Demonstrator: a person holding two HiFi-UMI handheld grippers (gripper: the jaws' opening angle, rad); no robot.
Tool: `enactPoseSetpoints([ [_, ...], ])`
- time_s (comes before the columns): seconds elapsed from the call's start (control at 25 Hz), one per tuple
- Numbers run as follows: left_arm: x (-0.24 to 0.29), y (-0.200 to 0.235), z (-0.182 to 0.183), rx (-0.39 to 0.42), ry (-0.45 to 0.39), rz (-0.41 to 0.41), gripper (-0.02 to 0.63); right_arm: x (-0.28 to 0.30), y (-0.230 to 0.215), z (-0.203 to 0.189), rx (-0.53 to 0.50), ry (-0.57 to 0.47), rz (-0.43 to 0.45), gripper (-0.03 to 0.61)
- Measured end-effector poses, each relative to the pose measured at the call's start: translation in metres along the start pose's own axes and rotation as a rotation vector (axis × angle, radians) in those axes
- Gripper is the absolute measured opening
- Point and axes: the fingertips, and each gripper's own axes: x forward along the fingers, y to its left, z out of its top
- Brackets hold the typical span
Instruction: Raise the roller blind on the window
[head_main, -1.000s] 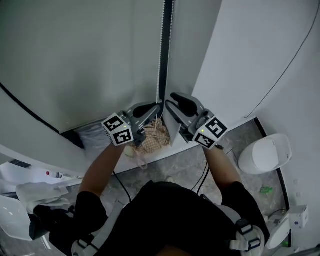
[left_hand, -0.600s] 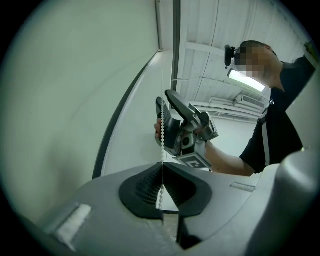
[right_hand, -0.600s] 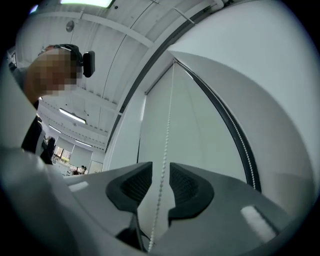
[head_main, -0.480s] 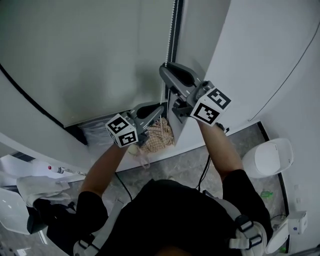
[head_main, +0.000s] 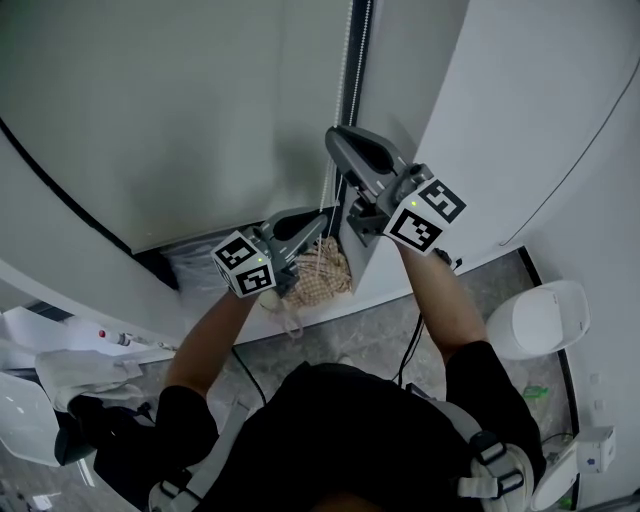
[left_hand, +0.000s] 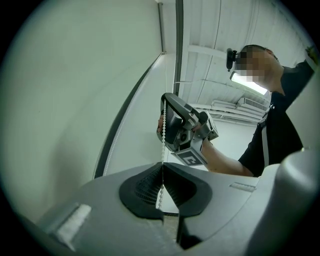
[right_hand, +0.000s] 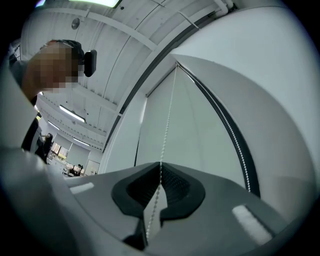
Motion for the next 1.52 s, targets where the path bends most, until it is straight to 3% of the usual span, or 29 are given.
enactPoseSetpoints([
  [0.12, 0.001, 0.004, -0.006, -0.008, 0.016, 0.004, 0.008, -0.001, -0.001, -0.007, -0.035, 0.041, -0.008, 0.013],
  [0.24, 0.001, 0.002, -0.03, -0.067, 0.052, 0.007, 0.008, -0.005, 0.002, -0.03, -0.044, 0.13, -0.004, 0.011],
  [0.44, -0.007, -0.009, -0.103, -0.175, 0.149, 0.022, 0.008, -0.047, 0.01, -0.092, -0.056, 0.195, -0.041, 0.011],
  [0.6, -0.025, -0.01, -0.161, -0.271, 0.183, 0.059, 0.008, -0.09, 0.013, -0.152, -0.034, 0.304, -0.056, 0.006],
  [0.68, -0.028, -0.017, -0.173, -0.262, 0.215, 0.038, 0.009, -0.098, 0.017, -0.162, -0.03, 0.32, -0.048, 0.006],
  [0.8, -0.024, -0.025, -0.171, -0.17, 0.276, -0.015, 0.012, -0.097, 0.017, -0.161, -0.075, 0.325, -0.047, 0.006],
  [0.88, -0.024, -0.024, -0.161, -0.137, 0.279, -0.024, 0.093, -0.096, 0.017, -0.16, -0.112, 0.327, -0.045, 0.006],
  [0.96, -0.025, -0.019, -0.138, -0.145, 0.217, -0.007, 0.119, -0.097, 0.017, -0.159, -0.108, 0.318, -0.048, 0.006],
  [1.12, -0.021, -0.008, -0.074, -0.109, 0.054, 0.007, 0.13, -0.099, 0.013, -0.158, -0.084, 0.309, -0.062, 0.006],
  [1.24, -0.013, -0.001, -0.025, -0.065, -0.003, 0.006, 0.13, -0.096, 0.013, -0.159, -0.088, 0.312, -0.052, 0.006],
  [1.52, 0.027, 0.0, 0.087, 0.018, -0.152, -0.119, 0.13, -0.09, 0.012, -0.163, -0.081, 0.315, -0.046, 0.006],
])
